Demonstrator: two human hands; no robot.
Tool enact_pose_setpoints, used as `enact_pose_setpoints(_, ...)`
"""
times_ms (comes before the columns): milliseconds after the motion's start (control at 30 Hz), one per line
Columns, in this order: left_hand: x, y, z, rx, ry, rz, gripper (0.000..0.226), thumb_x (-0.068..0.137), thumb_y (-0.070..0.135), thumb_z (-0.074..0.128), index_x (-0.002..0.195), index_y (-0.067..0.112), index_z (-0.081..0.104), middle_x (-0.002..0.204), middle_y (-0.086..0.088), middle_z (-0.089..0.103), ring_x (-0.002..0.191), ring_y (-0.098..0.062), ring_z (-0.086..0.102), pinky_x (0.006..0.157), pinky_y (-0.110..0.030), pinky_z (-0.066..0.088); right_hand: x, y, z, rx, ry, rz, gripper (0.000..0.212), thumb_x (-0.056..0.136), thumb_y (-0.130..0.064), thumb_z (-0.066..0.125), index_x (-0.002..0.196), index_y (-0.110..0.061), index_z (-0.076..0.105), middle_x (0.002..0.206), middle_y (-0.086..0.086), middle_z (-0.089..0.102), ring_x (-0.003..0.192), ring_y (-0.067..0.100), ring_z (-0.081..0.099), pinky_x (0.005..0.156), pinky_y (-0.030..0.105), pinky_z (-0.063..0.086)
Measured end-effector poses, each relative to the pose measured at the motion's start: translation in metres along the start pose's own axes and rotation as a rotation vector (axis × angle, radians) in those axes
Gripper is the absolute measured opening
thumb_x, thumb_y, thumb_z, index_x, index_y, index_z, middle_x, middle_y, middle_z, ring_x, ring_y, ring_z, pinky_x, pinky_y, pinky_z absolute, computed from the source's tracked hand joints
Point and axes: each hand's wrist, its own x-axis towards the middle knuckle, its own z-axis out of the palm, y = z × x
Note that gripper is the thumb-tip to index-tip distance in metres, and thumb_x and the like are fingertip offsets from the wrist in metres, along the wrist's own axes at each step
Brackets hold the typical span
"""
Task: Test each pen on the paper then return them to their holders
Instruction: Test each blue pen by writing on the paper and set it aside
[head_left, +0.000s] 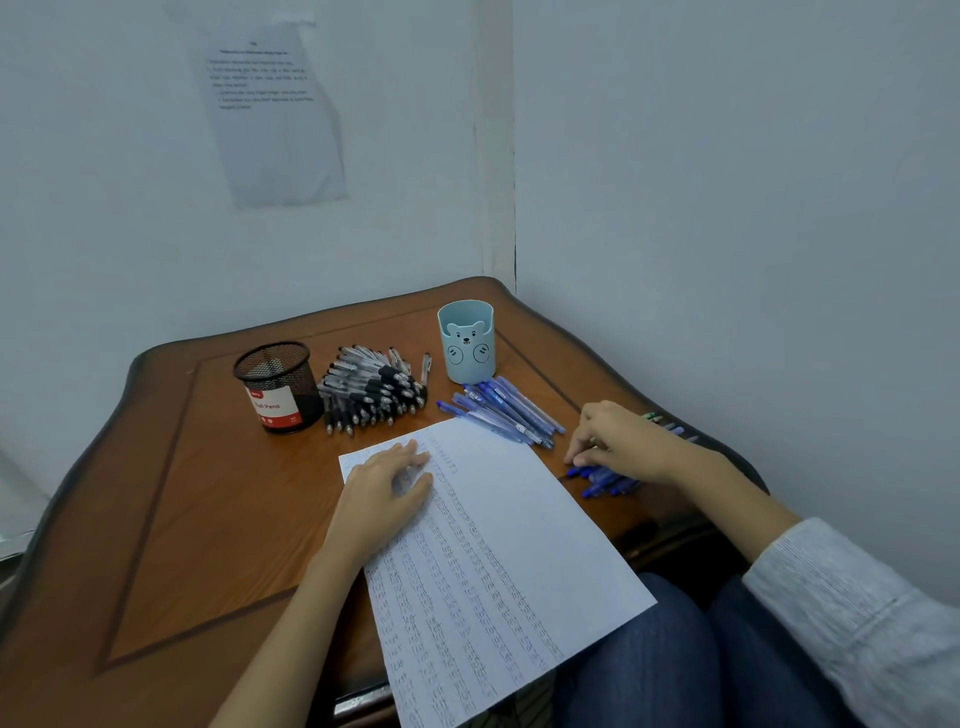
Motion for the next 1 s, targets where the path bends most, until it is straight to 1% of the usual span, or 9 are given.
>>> enact_pose_setpoints(133, 0.0, 0.0, 0.001, -0.002, -0.001, -0.006, 0.035, 0.093, 0.033, 0.058, 0.127, 0.027, 0.059, 0.143, 0.006, 0.047, 0.135, -0.01, 0.038, 0.112, -0.048, 0.031, -0.002, -0.002, 0.004, 0.001, 0.024, -0.014, 0.011, 0.094, -0.021, 0.06, 0.097, -0.022, 0.071, 0.095, -0.008, 0.048, 0.099, 0.009, 0.046, 0.087, 0.027, 0.042)
enact_pose_setpoints(233, 0.0, -0.001, 0.002, -0.005, -0.001, -0.005, 0.035, 0.093, 0.033, 0.058, 0.127, 0.027, 0.059, 0.143, 0.006, 0.047, 0.135, -0.01, 0.038, 0.111, -0.049, 0.031, 0.0, -0.008, 0.011, 0.122, 0.161, -0.014, 0.011, 0.098, -0.02, 0.052, 0.092, -0.026, 0.059, 0.098, -0.004, 0.052, 0.099, 0.014, 0.051, 0.089, 0.031, 0.046)
enact_pose_setpoints(300, 0.0, -0.002, 0.001, -0.014, 0.003, -0.007, 0.035, 0.093, 0.032, 0.058, 0.127, 0.027, 0.06, 0.143, 0.006, 0.048, 0.134, -0.01, 0.039, 0.111, -0.049, 0.031, 0.004, -0.019, 0.014, 0.263, 0.301, -0.035, 0.011, 0.1, -0.02, 0.047, 0.093, -0.026, 0.053, 0.097, -0.002, 0.053, 0.093, 0.013, 0.054, 0.082, 0.027, 0.047)
enact_pose_setpoints(400, 0.0, -0.001, 0.001, -0.007, 0.002, -0.001, 0.035, 0.093, 0.032, 0.058, 0.127, 0.026, 0.059, 0.143, 0.006, 0.047, 0.134, -0.009, 0.039, 0.111, -0.046, 0.032, 0.008, -0.043, 0.012, 0.452, 0.516, -0.132, 0.009, 0.102, -0.016, 0.043, 0.1, -0.019, 0.052, 0.088, -0.006, 0.054, 0.081, 0.006, 0.053, 0.068, 0.01, 0.042)
enact_pose_setpoints(467, -0.001, -0.001, 0.001, -0.005, 0.005, -0.002, 0.035, 0.093, 0.032, 0.058, 0.127, 0.026, 0.059, 0.143, 0.007, 0.047, 0.135, -0.009, 0.038, 0.112, -0.046, 0.03, 0.009, -0.059, 0.008, 0.616, 0.549, -0.21, 0.012, 0.102, -0.015, 0.041, 0.11, -0.017, 0.051, 0.08, -0.008, 0.054, 0.074, 0.006, 0.054, 0.062, 0.008, 0.043)
enact_pose_setpoints(533, -0.001, -0.001, 0.001, -0.001, 0.007, -0.002, 0.035, 0.093, 0.033, 0.058, 0.127, 0.027, 0.059, 0.143, 0.007, 0.047, 0.135, -0.009, 0.038, 0.112, -0.047, 0.03, 0.012, -0.068, 0.009, 0.655, 0.536, -0.245, 0.02, 0.103, -0.016, 0.039, 0.118, -0.016, 0.052, 0.075, -0.006, 0.054, 0.07, 0.004, 0.054, 0.06, 0.008, 0.042)
enact_pose_setpoints(700, 0.0, -0.001, 0.001, 0.008, 0.009, -0.003, 0.035, 0.093, 0.033, 0.057, 0.127, 0.028, 0.059, 0.143, 0.008, 0.047, 0.134, -0.008, 0.038, 0.112, -0.045, 0.03, 0.025, -0.08, 0.022, 0.923, 0.336, -0.119, 0.017, 0.102, -0.025, 0.044, 0.106, -0.02, 0.059, 0.071, -0.001, 0.05, 0.046, 0.002, 0.04, 0.043, 0.014, 0.032)
enact_pose_setpoints(833, 0.0, 0.0, 0.0, 0.027, 0.007, -0.003, 0.035, 0.093, 0.034, 0.057, 0.127, 0.027, 0.058, 0.144, 0.01, 0.046, 0.134, -0.006, 0.037, 0.113, -0.041, 0.028, 0.028, -0.085, 0.031, 1.074, 0.174, -0.074, 0.014, 0.099, -0.024, 0.053, 0.106, -0.013, 0.056, 0.071, -0.001, 0.046, 0.045, 0.011, 0.028, 0.041, 0.019, 0.025)
enact_pose_setpoints(1000, 0.004, -0.002, 0.0, 0.023, 0.026, 0.005, 0.03, 0.093, 0.031, 0.058, 0.122, 0.029, 0.061, 0.14, 0.012, 0.05, 0.13, -0.007, 0.04, 0.11, -0.042, 0.029, 0.034, -0.089, 0.038, 1.182, 0.137, -0.026, 0.015, 0.097, -0.019, 0.057, 0.104, -0.006, 0.053, 0.069, 0.007, 0.044, 0.043, 0.011, 0.026, 0.04, 0.017, 0.024)
